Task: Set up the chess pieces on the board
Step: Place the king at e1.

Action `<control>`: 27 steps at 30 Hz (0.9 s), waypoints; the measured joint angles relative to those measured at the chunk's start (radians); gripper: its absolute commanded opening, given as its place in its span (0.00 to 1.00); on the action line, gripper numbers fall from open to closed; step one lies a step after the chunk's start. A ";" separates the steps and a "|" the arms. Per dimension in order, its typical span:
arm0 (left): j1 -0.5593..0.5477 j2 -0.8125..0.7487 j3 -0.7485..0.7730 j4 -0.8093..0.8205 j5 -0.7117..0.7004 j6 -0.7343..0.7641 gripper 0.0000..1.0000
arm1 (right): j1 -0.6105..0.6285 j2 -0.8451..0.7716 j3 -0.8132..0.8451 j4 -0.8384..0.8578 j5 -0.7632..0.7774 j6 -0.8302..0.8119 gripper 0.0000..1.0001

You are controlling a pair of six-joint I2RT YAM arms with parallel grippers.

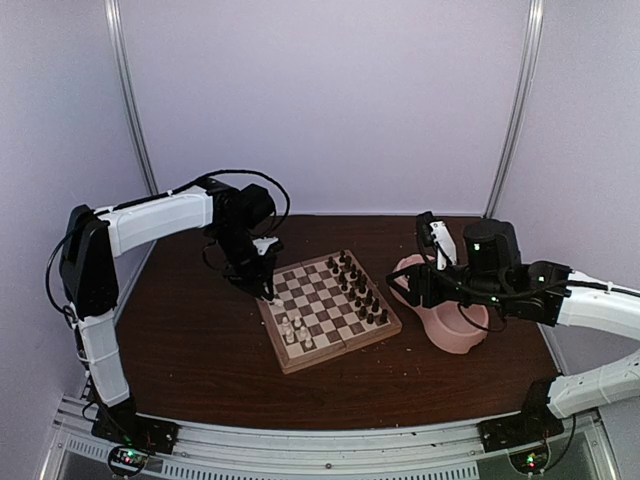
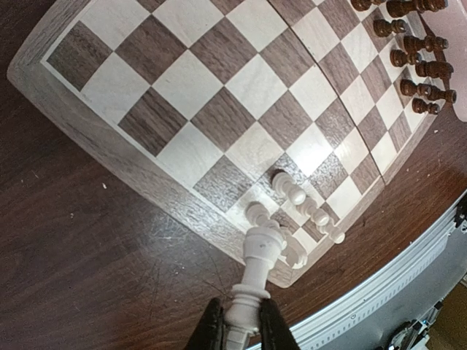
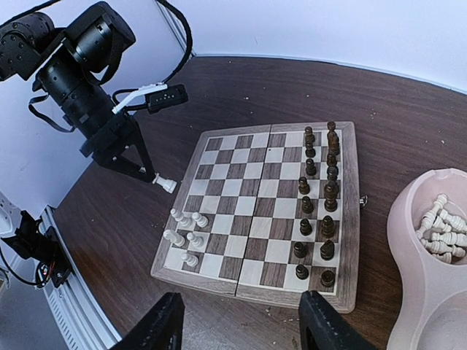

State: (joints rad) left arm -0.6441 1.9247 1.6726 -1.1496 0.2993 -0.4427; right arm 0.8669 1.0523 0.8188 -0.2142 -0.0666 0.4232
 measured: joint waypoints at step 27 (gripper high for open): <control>-0.105 0.263 0.319 -0.251 -0.290 0.065 0.04 | -0.066 0.005 -0.011 0.013 -0.090 -0.001 0.56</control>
State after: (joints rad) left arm -0.7490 2.1880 1.9915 -1.4002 0.0097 -0.3779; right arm 0.8009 1.0576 0.8082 -0.2012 -0.1562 0.4225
